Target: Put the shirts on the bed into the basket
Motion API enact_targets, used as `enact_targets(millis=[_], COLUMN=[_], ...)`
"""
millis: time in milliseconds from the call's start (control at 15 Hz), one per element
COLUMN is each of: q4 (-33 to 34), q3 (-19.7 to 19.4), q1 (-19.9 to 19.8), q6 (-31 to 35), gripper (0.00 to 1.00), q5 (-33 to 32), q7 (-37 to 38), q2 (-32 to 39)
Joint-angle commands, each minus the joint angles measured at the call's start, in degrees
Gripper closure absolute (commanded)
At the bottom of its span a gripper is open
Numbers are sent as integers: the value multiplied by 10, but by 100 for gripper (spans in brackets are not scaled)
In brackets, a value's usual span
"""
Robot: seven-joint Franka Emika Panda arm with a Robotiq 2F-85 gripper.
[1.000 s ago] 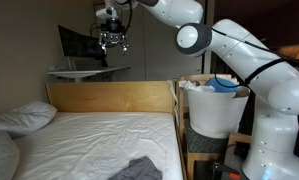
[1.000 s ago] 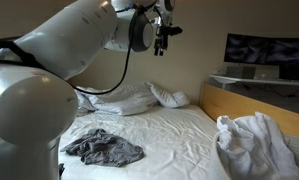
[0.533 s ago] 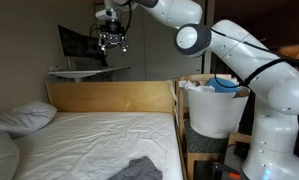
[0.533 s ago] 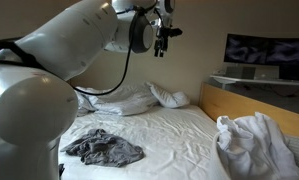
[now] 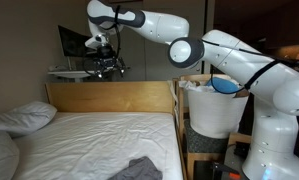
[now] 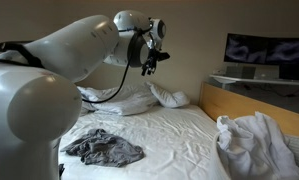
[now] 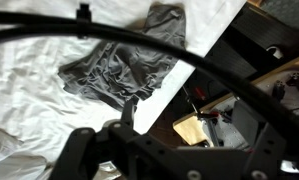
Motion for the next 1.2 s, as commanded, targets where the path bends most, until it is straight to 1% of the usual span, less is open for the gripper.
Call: enact_targets(millis=[0,133,467,800,867,1000,1133], q4=[21,16,15,8,22,-1,-12], q3=[9,11,8,-3,4,4,4], q1=[38,63,130,197,180,192,187], q6=[-55,-85,-149,-195,-182,-173,-168], gripper=[0,0,0,0,0,0,0], q5=[-9,-14,-44,-108,-81,-83,-82], q7=[-38,-54,-130,-241,-186,-187,-186], q2=[59,83,133,160,167,160,154])
